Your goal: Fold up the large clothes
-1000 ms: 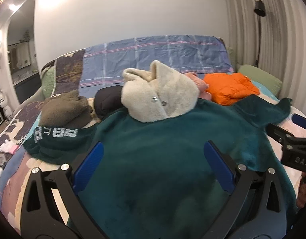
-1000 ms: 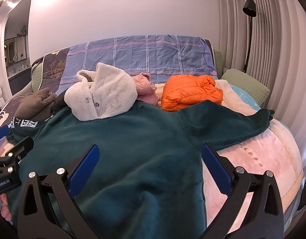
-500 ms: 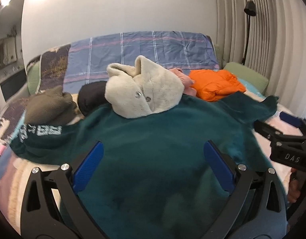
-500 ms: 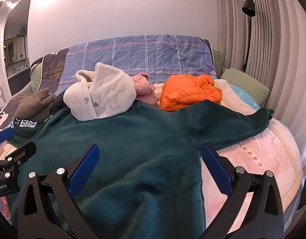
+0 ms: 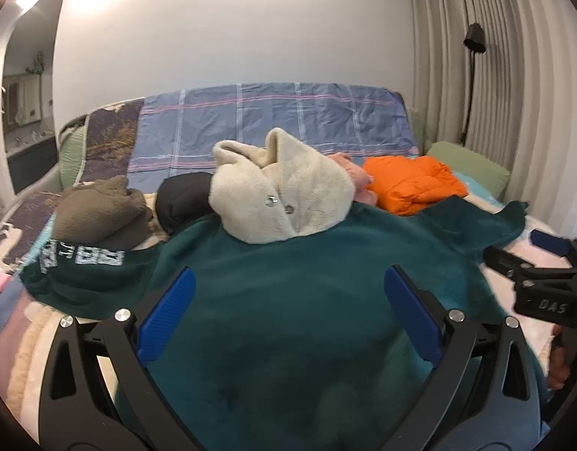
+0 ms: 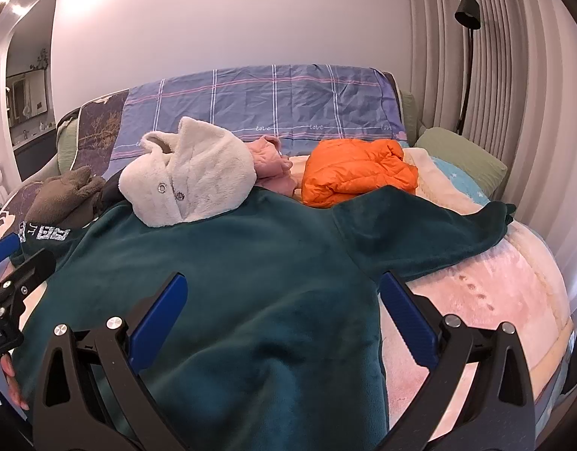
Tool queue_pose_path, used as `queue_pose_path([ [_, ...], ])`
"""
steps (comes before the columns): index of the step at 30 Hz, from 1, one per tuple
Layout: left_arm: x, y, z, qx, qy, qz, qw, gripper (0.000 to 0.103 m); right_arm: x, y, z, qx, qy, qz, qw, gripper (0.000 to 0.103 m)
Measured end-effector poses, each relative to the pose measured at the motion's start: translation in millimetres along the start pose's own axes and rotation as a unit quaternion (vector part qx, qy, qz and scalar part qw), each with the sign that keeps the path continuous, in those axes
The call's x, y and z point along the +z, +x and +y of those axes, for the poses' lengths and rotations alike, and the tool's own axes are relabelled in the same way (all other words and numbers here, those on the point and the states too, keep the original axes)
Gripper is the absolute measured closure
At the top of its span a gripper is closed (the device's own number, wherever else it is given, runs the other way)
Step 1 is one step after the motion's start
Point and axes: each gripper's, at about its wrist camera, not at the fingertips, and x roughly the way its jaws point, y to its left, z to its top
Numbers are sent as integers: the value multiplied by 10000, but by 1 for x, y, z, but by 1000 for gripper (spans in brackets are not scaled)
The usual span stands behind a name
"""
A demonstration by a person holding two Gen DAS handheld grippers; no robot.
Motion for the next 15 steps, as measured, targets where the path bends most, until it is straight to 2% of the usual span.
queue_pose_path([
  [3,0,3,-4,266,188,181,9993,2,0,0,0,-6,9,-9,10000,1],
  [6,0,1,-6,501,271,195,9982,2,0,0,1,-19,10,-9,10000,1],
  [9,-1,2,-5,338,245,279,9987,2,0,0,1,-4,-1,-7,10000,1],
  [15,-4,6,-7,245,359,401,9983,2,-1,0,1,-10,-14,-11,10000,1],
])
